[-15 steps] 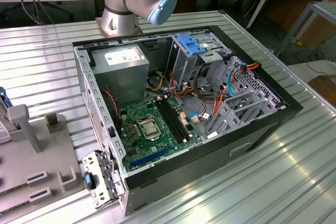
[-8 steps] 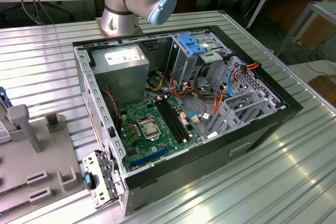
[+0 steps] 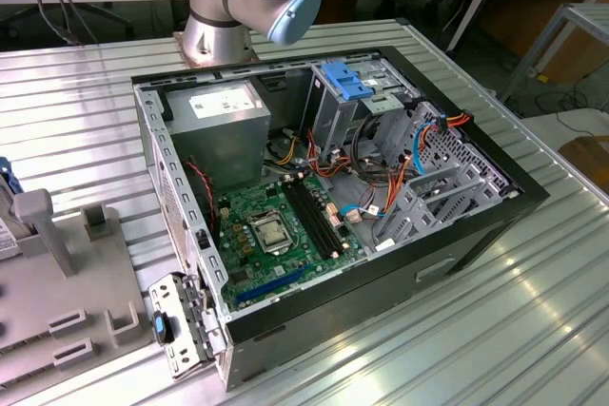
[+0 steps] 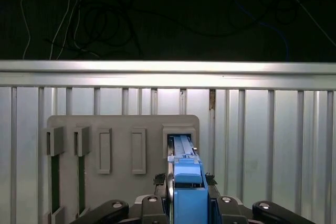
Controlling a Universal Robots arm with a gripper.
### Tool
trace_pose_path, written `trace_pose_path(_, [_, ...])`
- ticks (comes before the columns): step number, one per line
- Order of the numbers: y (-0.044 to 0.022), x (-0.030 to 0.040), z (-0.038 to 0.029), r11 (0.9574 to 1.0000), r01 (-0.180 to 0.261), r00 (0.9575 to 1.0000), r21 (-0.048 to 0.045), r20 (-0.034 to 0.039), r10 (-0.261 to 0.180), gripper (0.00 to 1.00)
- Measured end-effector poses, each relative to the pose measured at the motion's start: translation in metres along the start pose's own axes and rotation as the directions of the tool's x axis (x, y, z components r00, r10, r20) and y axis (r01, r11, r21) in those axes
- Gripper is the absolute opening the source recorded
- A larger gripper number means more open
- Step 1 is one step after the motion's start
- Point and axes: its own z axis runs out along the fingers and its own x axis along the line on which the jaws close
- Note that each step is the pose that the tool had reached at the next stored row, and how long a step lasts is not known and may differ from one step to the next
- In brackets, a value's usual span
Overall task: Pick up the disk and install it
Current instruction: 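Pick up the disk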
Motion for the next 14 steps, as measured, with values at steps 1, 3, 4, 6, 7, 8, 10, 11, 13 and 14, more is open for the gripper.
trace_pose_path(1, [0.0000, 0.0000, 0.0000, 1.0000, 0.000, 1.0000, 0.0000, 0.0000, 0.000, 0.37])
trace_pose_path(3, [0.0000, 0.0000, 0.0000, 1.0000, 0.000, 1.0000, 0.0000, 0.0000, 0.000, 0.37])
trace_pose_path(4, [0.0000, 0.0000, 0.0000, 1.0000, 0.000, 1.0000, 0.0000, 0.0000, 0.000, 0.37])
trace_pose_path(6, [0.0000, 0.0000, 0.0001, 1.0000, 0.000, 1.0000, 0.0000, 0.0000, 0.000, 0.37])
trace_pose_path(7, [0.0000, 0.0000, 0.0001, 1.0000, 0.000, 1.0000, 0.0000, 0.0000, 0.000, 0.37])
trace_pose_path(8, [0.0000, 0.0000, -0.0020, 1.0000, 0.000, 1.0000, 0.0002, 0.0001, 0.000, 0.37])
trace_pose_path(10, [0.0000, 0.0001, -0.0037, 1.0000, 0.000, 1.0000, 0.0000, 0.0000, 0.000, 0.37])
trace_pose_path(11, [0.0000, 0.0001, -0.0039, 1.0000, 0.000, 1.0000, 0.0003, 0.0001, 0.000, 0.37])
trace_pose_path(13, [0.0000, 0.0001, -0.0042, 1.0000, 0.000, 1.0000, 0.0000, -0.0001, 0.000, 0.37])
trace_pose_path(14, [0.0000, 0.0001, -0.0042, 1.0000, 0.000, 1.0000, 0.0001, 0.0000, 0.000, 0.37])
